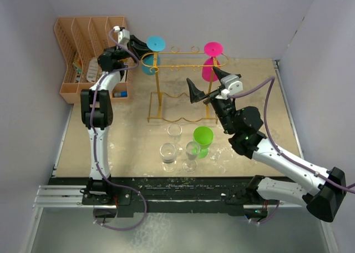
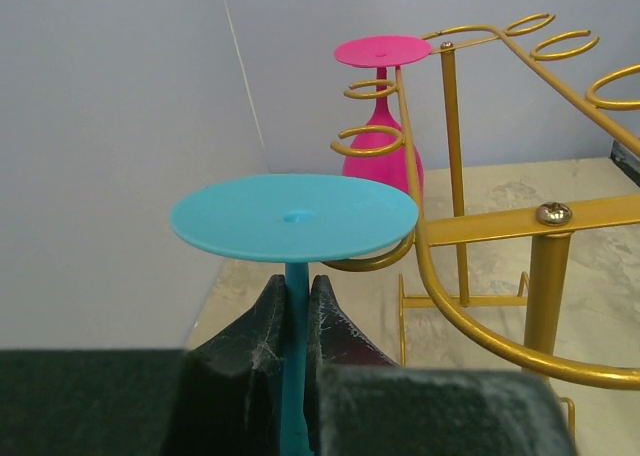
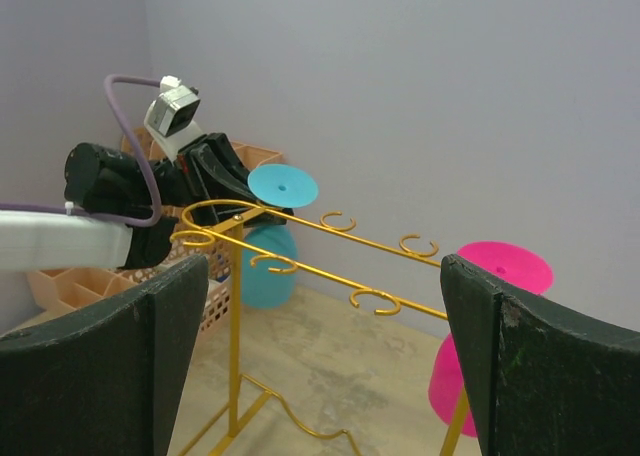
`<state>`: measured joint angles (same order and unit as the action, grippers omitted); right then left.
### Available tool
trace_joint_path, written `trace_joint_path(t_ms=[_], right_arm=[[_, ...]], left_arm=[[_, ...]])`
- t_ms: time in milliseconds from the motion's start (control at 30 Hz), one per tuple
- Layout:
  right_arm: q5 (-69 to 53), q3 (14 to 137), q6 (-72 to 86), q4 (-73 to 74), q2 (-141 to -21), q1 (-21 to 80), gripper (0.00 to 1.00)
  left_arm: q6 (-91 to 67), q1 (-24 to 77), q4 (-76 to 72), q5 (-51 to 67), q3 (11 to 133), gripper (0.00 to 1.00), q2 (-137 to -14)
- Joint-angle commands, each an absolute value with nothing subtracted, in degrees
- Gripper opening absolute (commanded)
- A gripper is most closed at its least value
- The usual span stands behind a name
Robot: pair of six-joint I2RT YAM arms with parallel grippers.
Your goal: Place the wine glass upside down on the wine glass rack
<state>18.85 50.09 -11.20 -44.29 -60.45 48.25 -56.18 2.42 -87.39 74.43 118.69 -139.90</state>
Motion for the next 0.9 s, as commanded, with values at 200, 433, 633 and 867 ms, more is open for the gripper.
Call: trace_joint_path(t_ms=[200,433,633,867], right_arm=[[16.1,50.8,-7.4,-50.1,-60.3,46.4,1.00],[16.1,50.2,-6.4,-50.1,-60.2,45.7,1.00],[15.8,49.6,-4.6,-50.5,-59.9,43.8,1.00],[15.6,49.7,-5.2,-51.1,-60.6,43.2,1.00]], left_arm=[[-51.7,3.8,-94.6,76.2,111.0,0.00,-132.0],[-48.1,4.0,-94.6,76.2,105.9,0.00,-128.0],[-42.3,4.0,-94.6,76.5,99.5,0.00,-124.5],[-41.3,4.0,-94.6,76.8,98.2,0.09,-124.4]])
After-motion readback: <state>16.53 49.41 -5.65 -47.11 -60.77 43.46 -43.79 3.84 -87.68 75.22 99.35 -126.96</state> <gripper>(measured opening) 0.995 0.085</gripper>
